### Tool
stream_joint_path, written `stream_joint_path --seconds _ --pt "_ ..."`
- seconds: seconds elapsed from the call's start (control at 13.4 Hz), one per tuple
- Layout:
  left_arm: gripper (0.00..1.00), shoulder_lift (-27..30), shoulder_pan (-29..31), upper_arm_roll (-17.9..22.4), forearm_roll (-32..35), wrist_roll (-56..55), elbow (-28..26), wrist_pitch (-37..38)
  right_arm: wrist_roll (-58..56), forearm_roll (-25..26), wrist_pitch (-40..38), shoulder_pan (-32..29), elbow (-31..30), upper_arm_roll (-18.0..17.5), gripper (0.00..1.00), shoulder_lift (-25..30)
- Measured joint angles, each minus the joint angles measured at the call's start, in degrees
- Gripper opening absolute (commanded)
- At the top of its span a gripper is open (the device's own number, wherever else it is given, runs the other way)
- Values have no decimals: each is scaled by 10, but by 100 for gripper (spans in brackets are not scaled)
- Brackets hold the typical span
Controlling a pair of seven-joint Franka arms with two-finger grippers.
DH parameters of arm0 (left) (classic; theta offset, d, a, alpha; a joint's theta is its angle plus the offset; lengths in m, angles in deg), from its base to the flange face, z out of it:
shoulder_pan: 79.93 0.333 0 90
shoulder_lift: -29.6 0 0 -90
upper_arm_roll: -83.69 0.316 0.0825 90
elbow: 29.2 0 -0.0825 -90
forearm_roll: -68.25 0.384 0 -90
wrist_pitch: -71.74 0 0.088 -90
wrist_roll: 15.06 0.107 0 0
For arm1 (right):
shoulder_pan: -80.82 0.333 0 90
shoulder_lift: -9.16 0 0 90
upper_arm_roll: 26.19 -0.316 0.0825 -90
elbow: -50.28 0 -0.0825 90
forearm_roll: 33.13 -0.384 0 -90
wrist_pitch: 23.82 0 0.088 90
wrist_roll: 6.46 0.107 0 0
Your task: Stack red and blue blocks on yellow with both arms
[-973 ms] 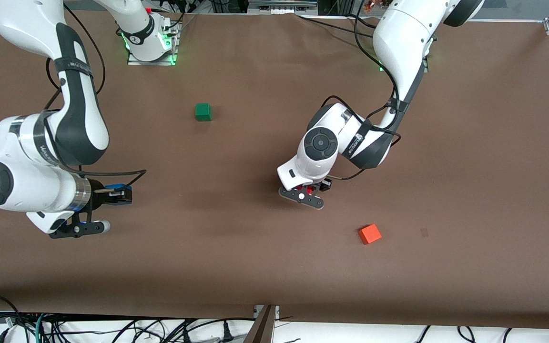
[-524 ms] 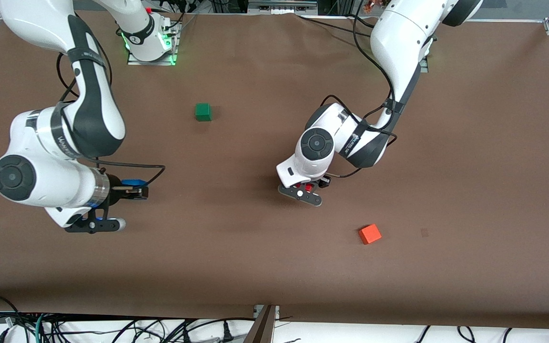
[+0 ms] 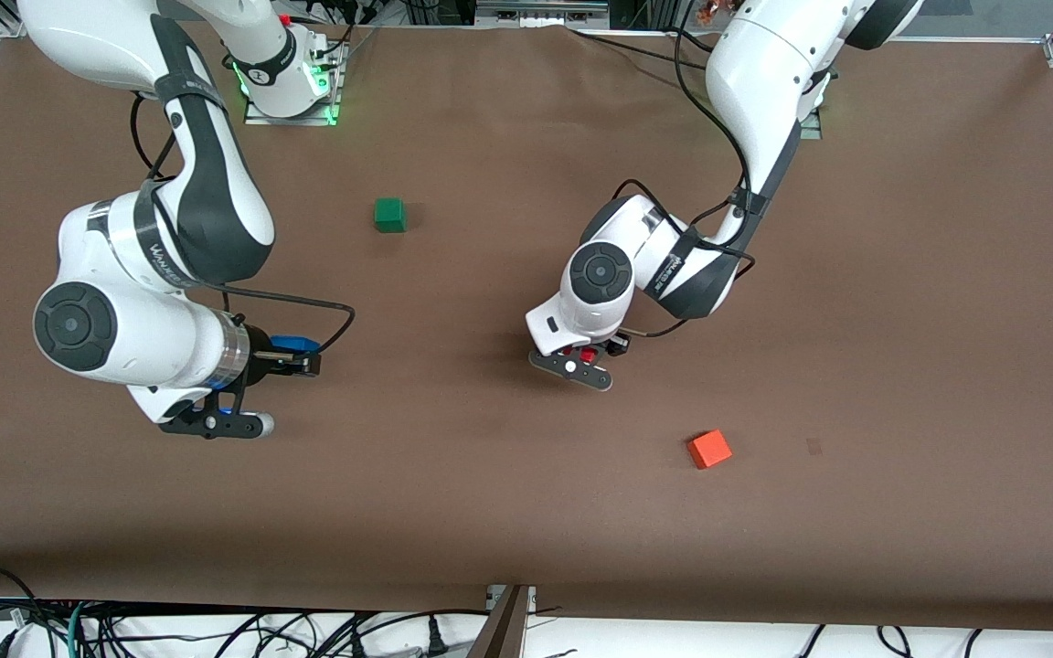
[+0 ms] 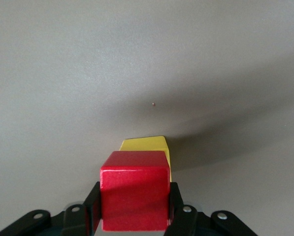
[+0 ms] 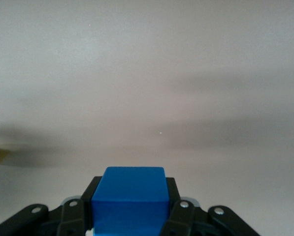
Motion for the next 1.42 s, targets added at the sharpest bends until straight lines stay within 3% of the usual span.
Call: stream_joint_path --seconds 0.45,0.67,0.97,1.27,1.42 --pt "100 2 -5 4 0 -34 3 1 46 0 6 0 10 -21 43 0" --pt "100 17 7 14 0 -40 45 64 96 -1 35 4 10 -44 43 0" --pt "100 65 90 21 0 -40 116 142 209 -1 114 54 9 -63 43 -17" --pt "100 143 188 22 0 -39 127 160 333 2 226 146 8 -64 43 -59" --pt "100 186 236 22 0 -39 127 219 374 20 272 187 7 -62 44 -77"
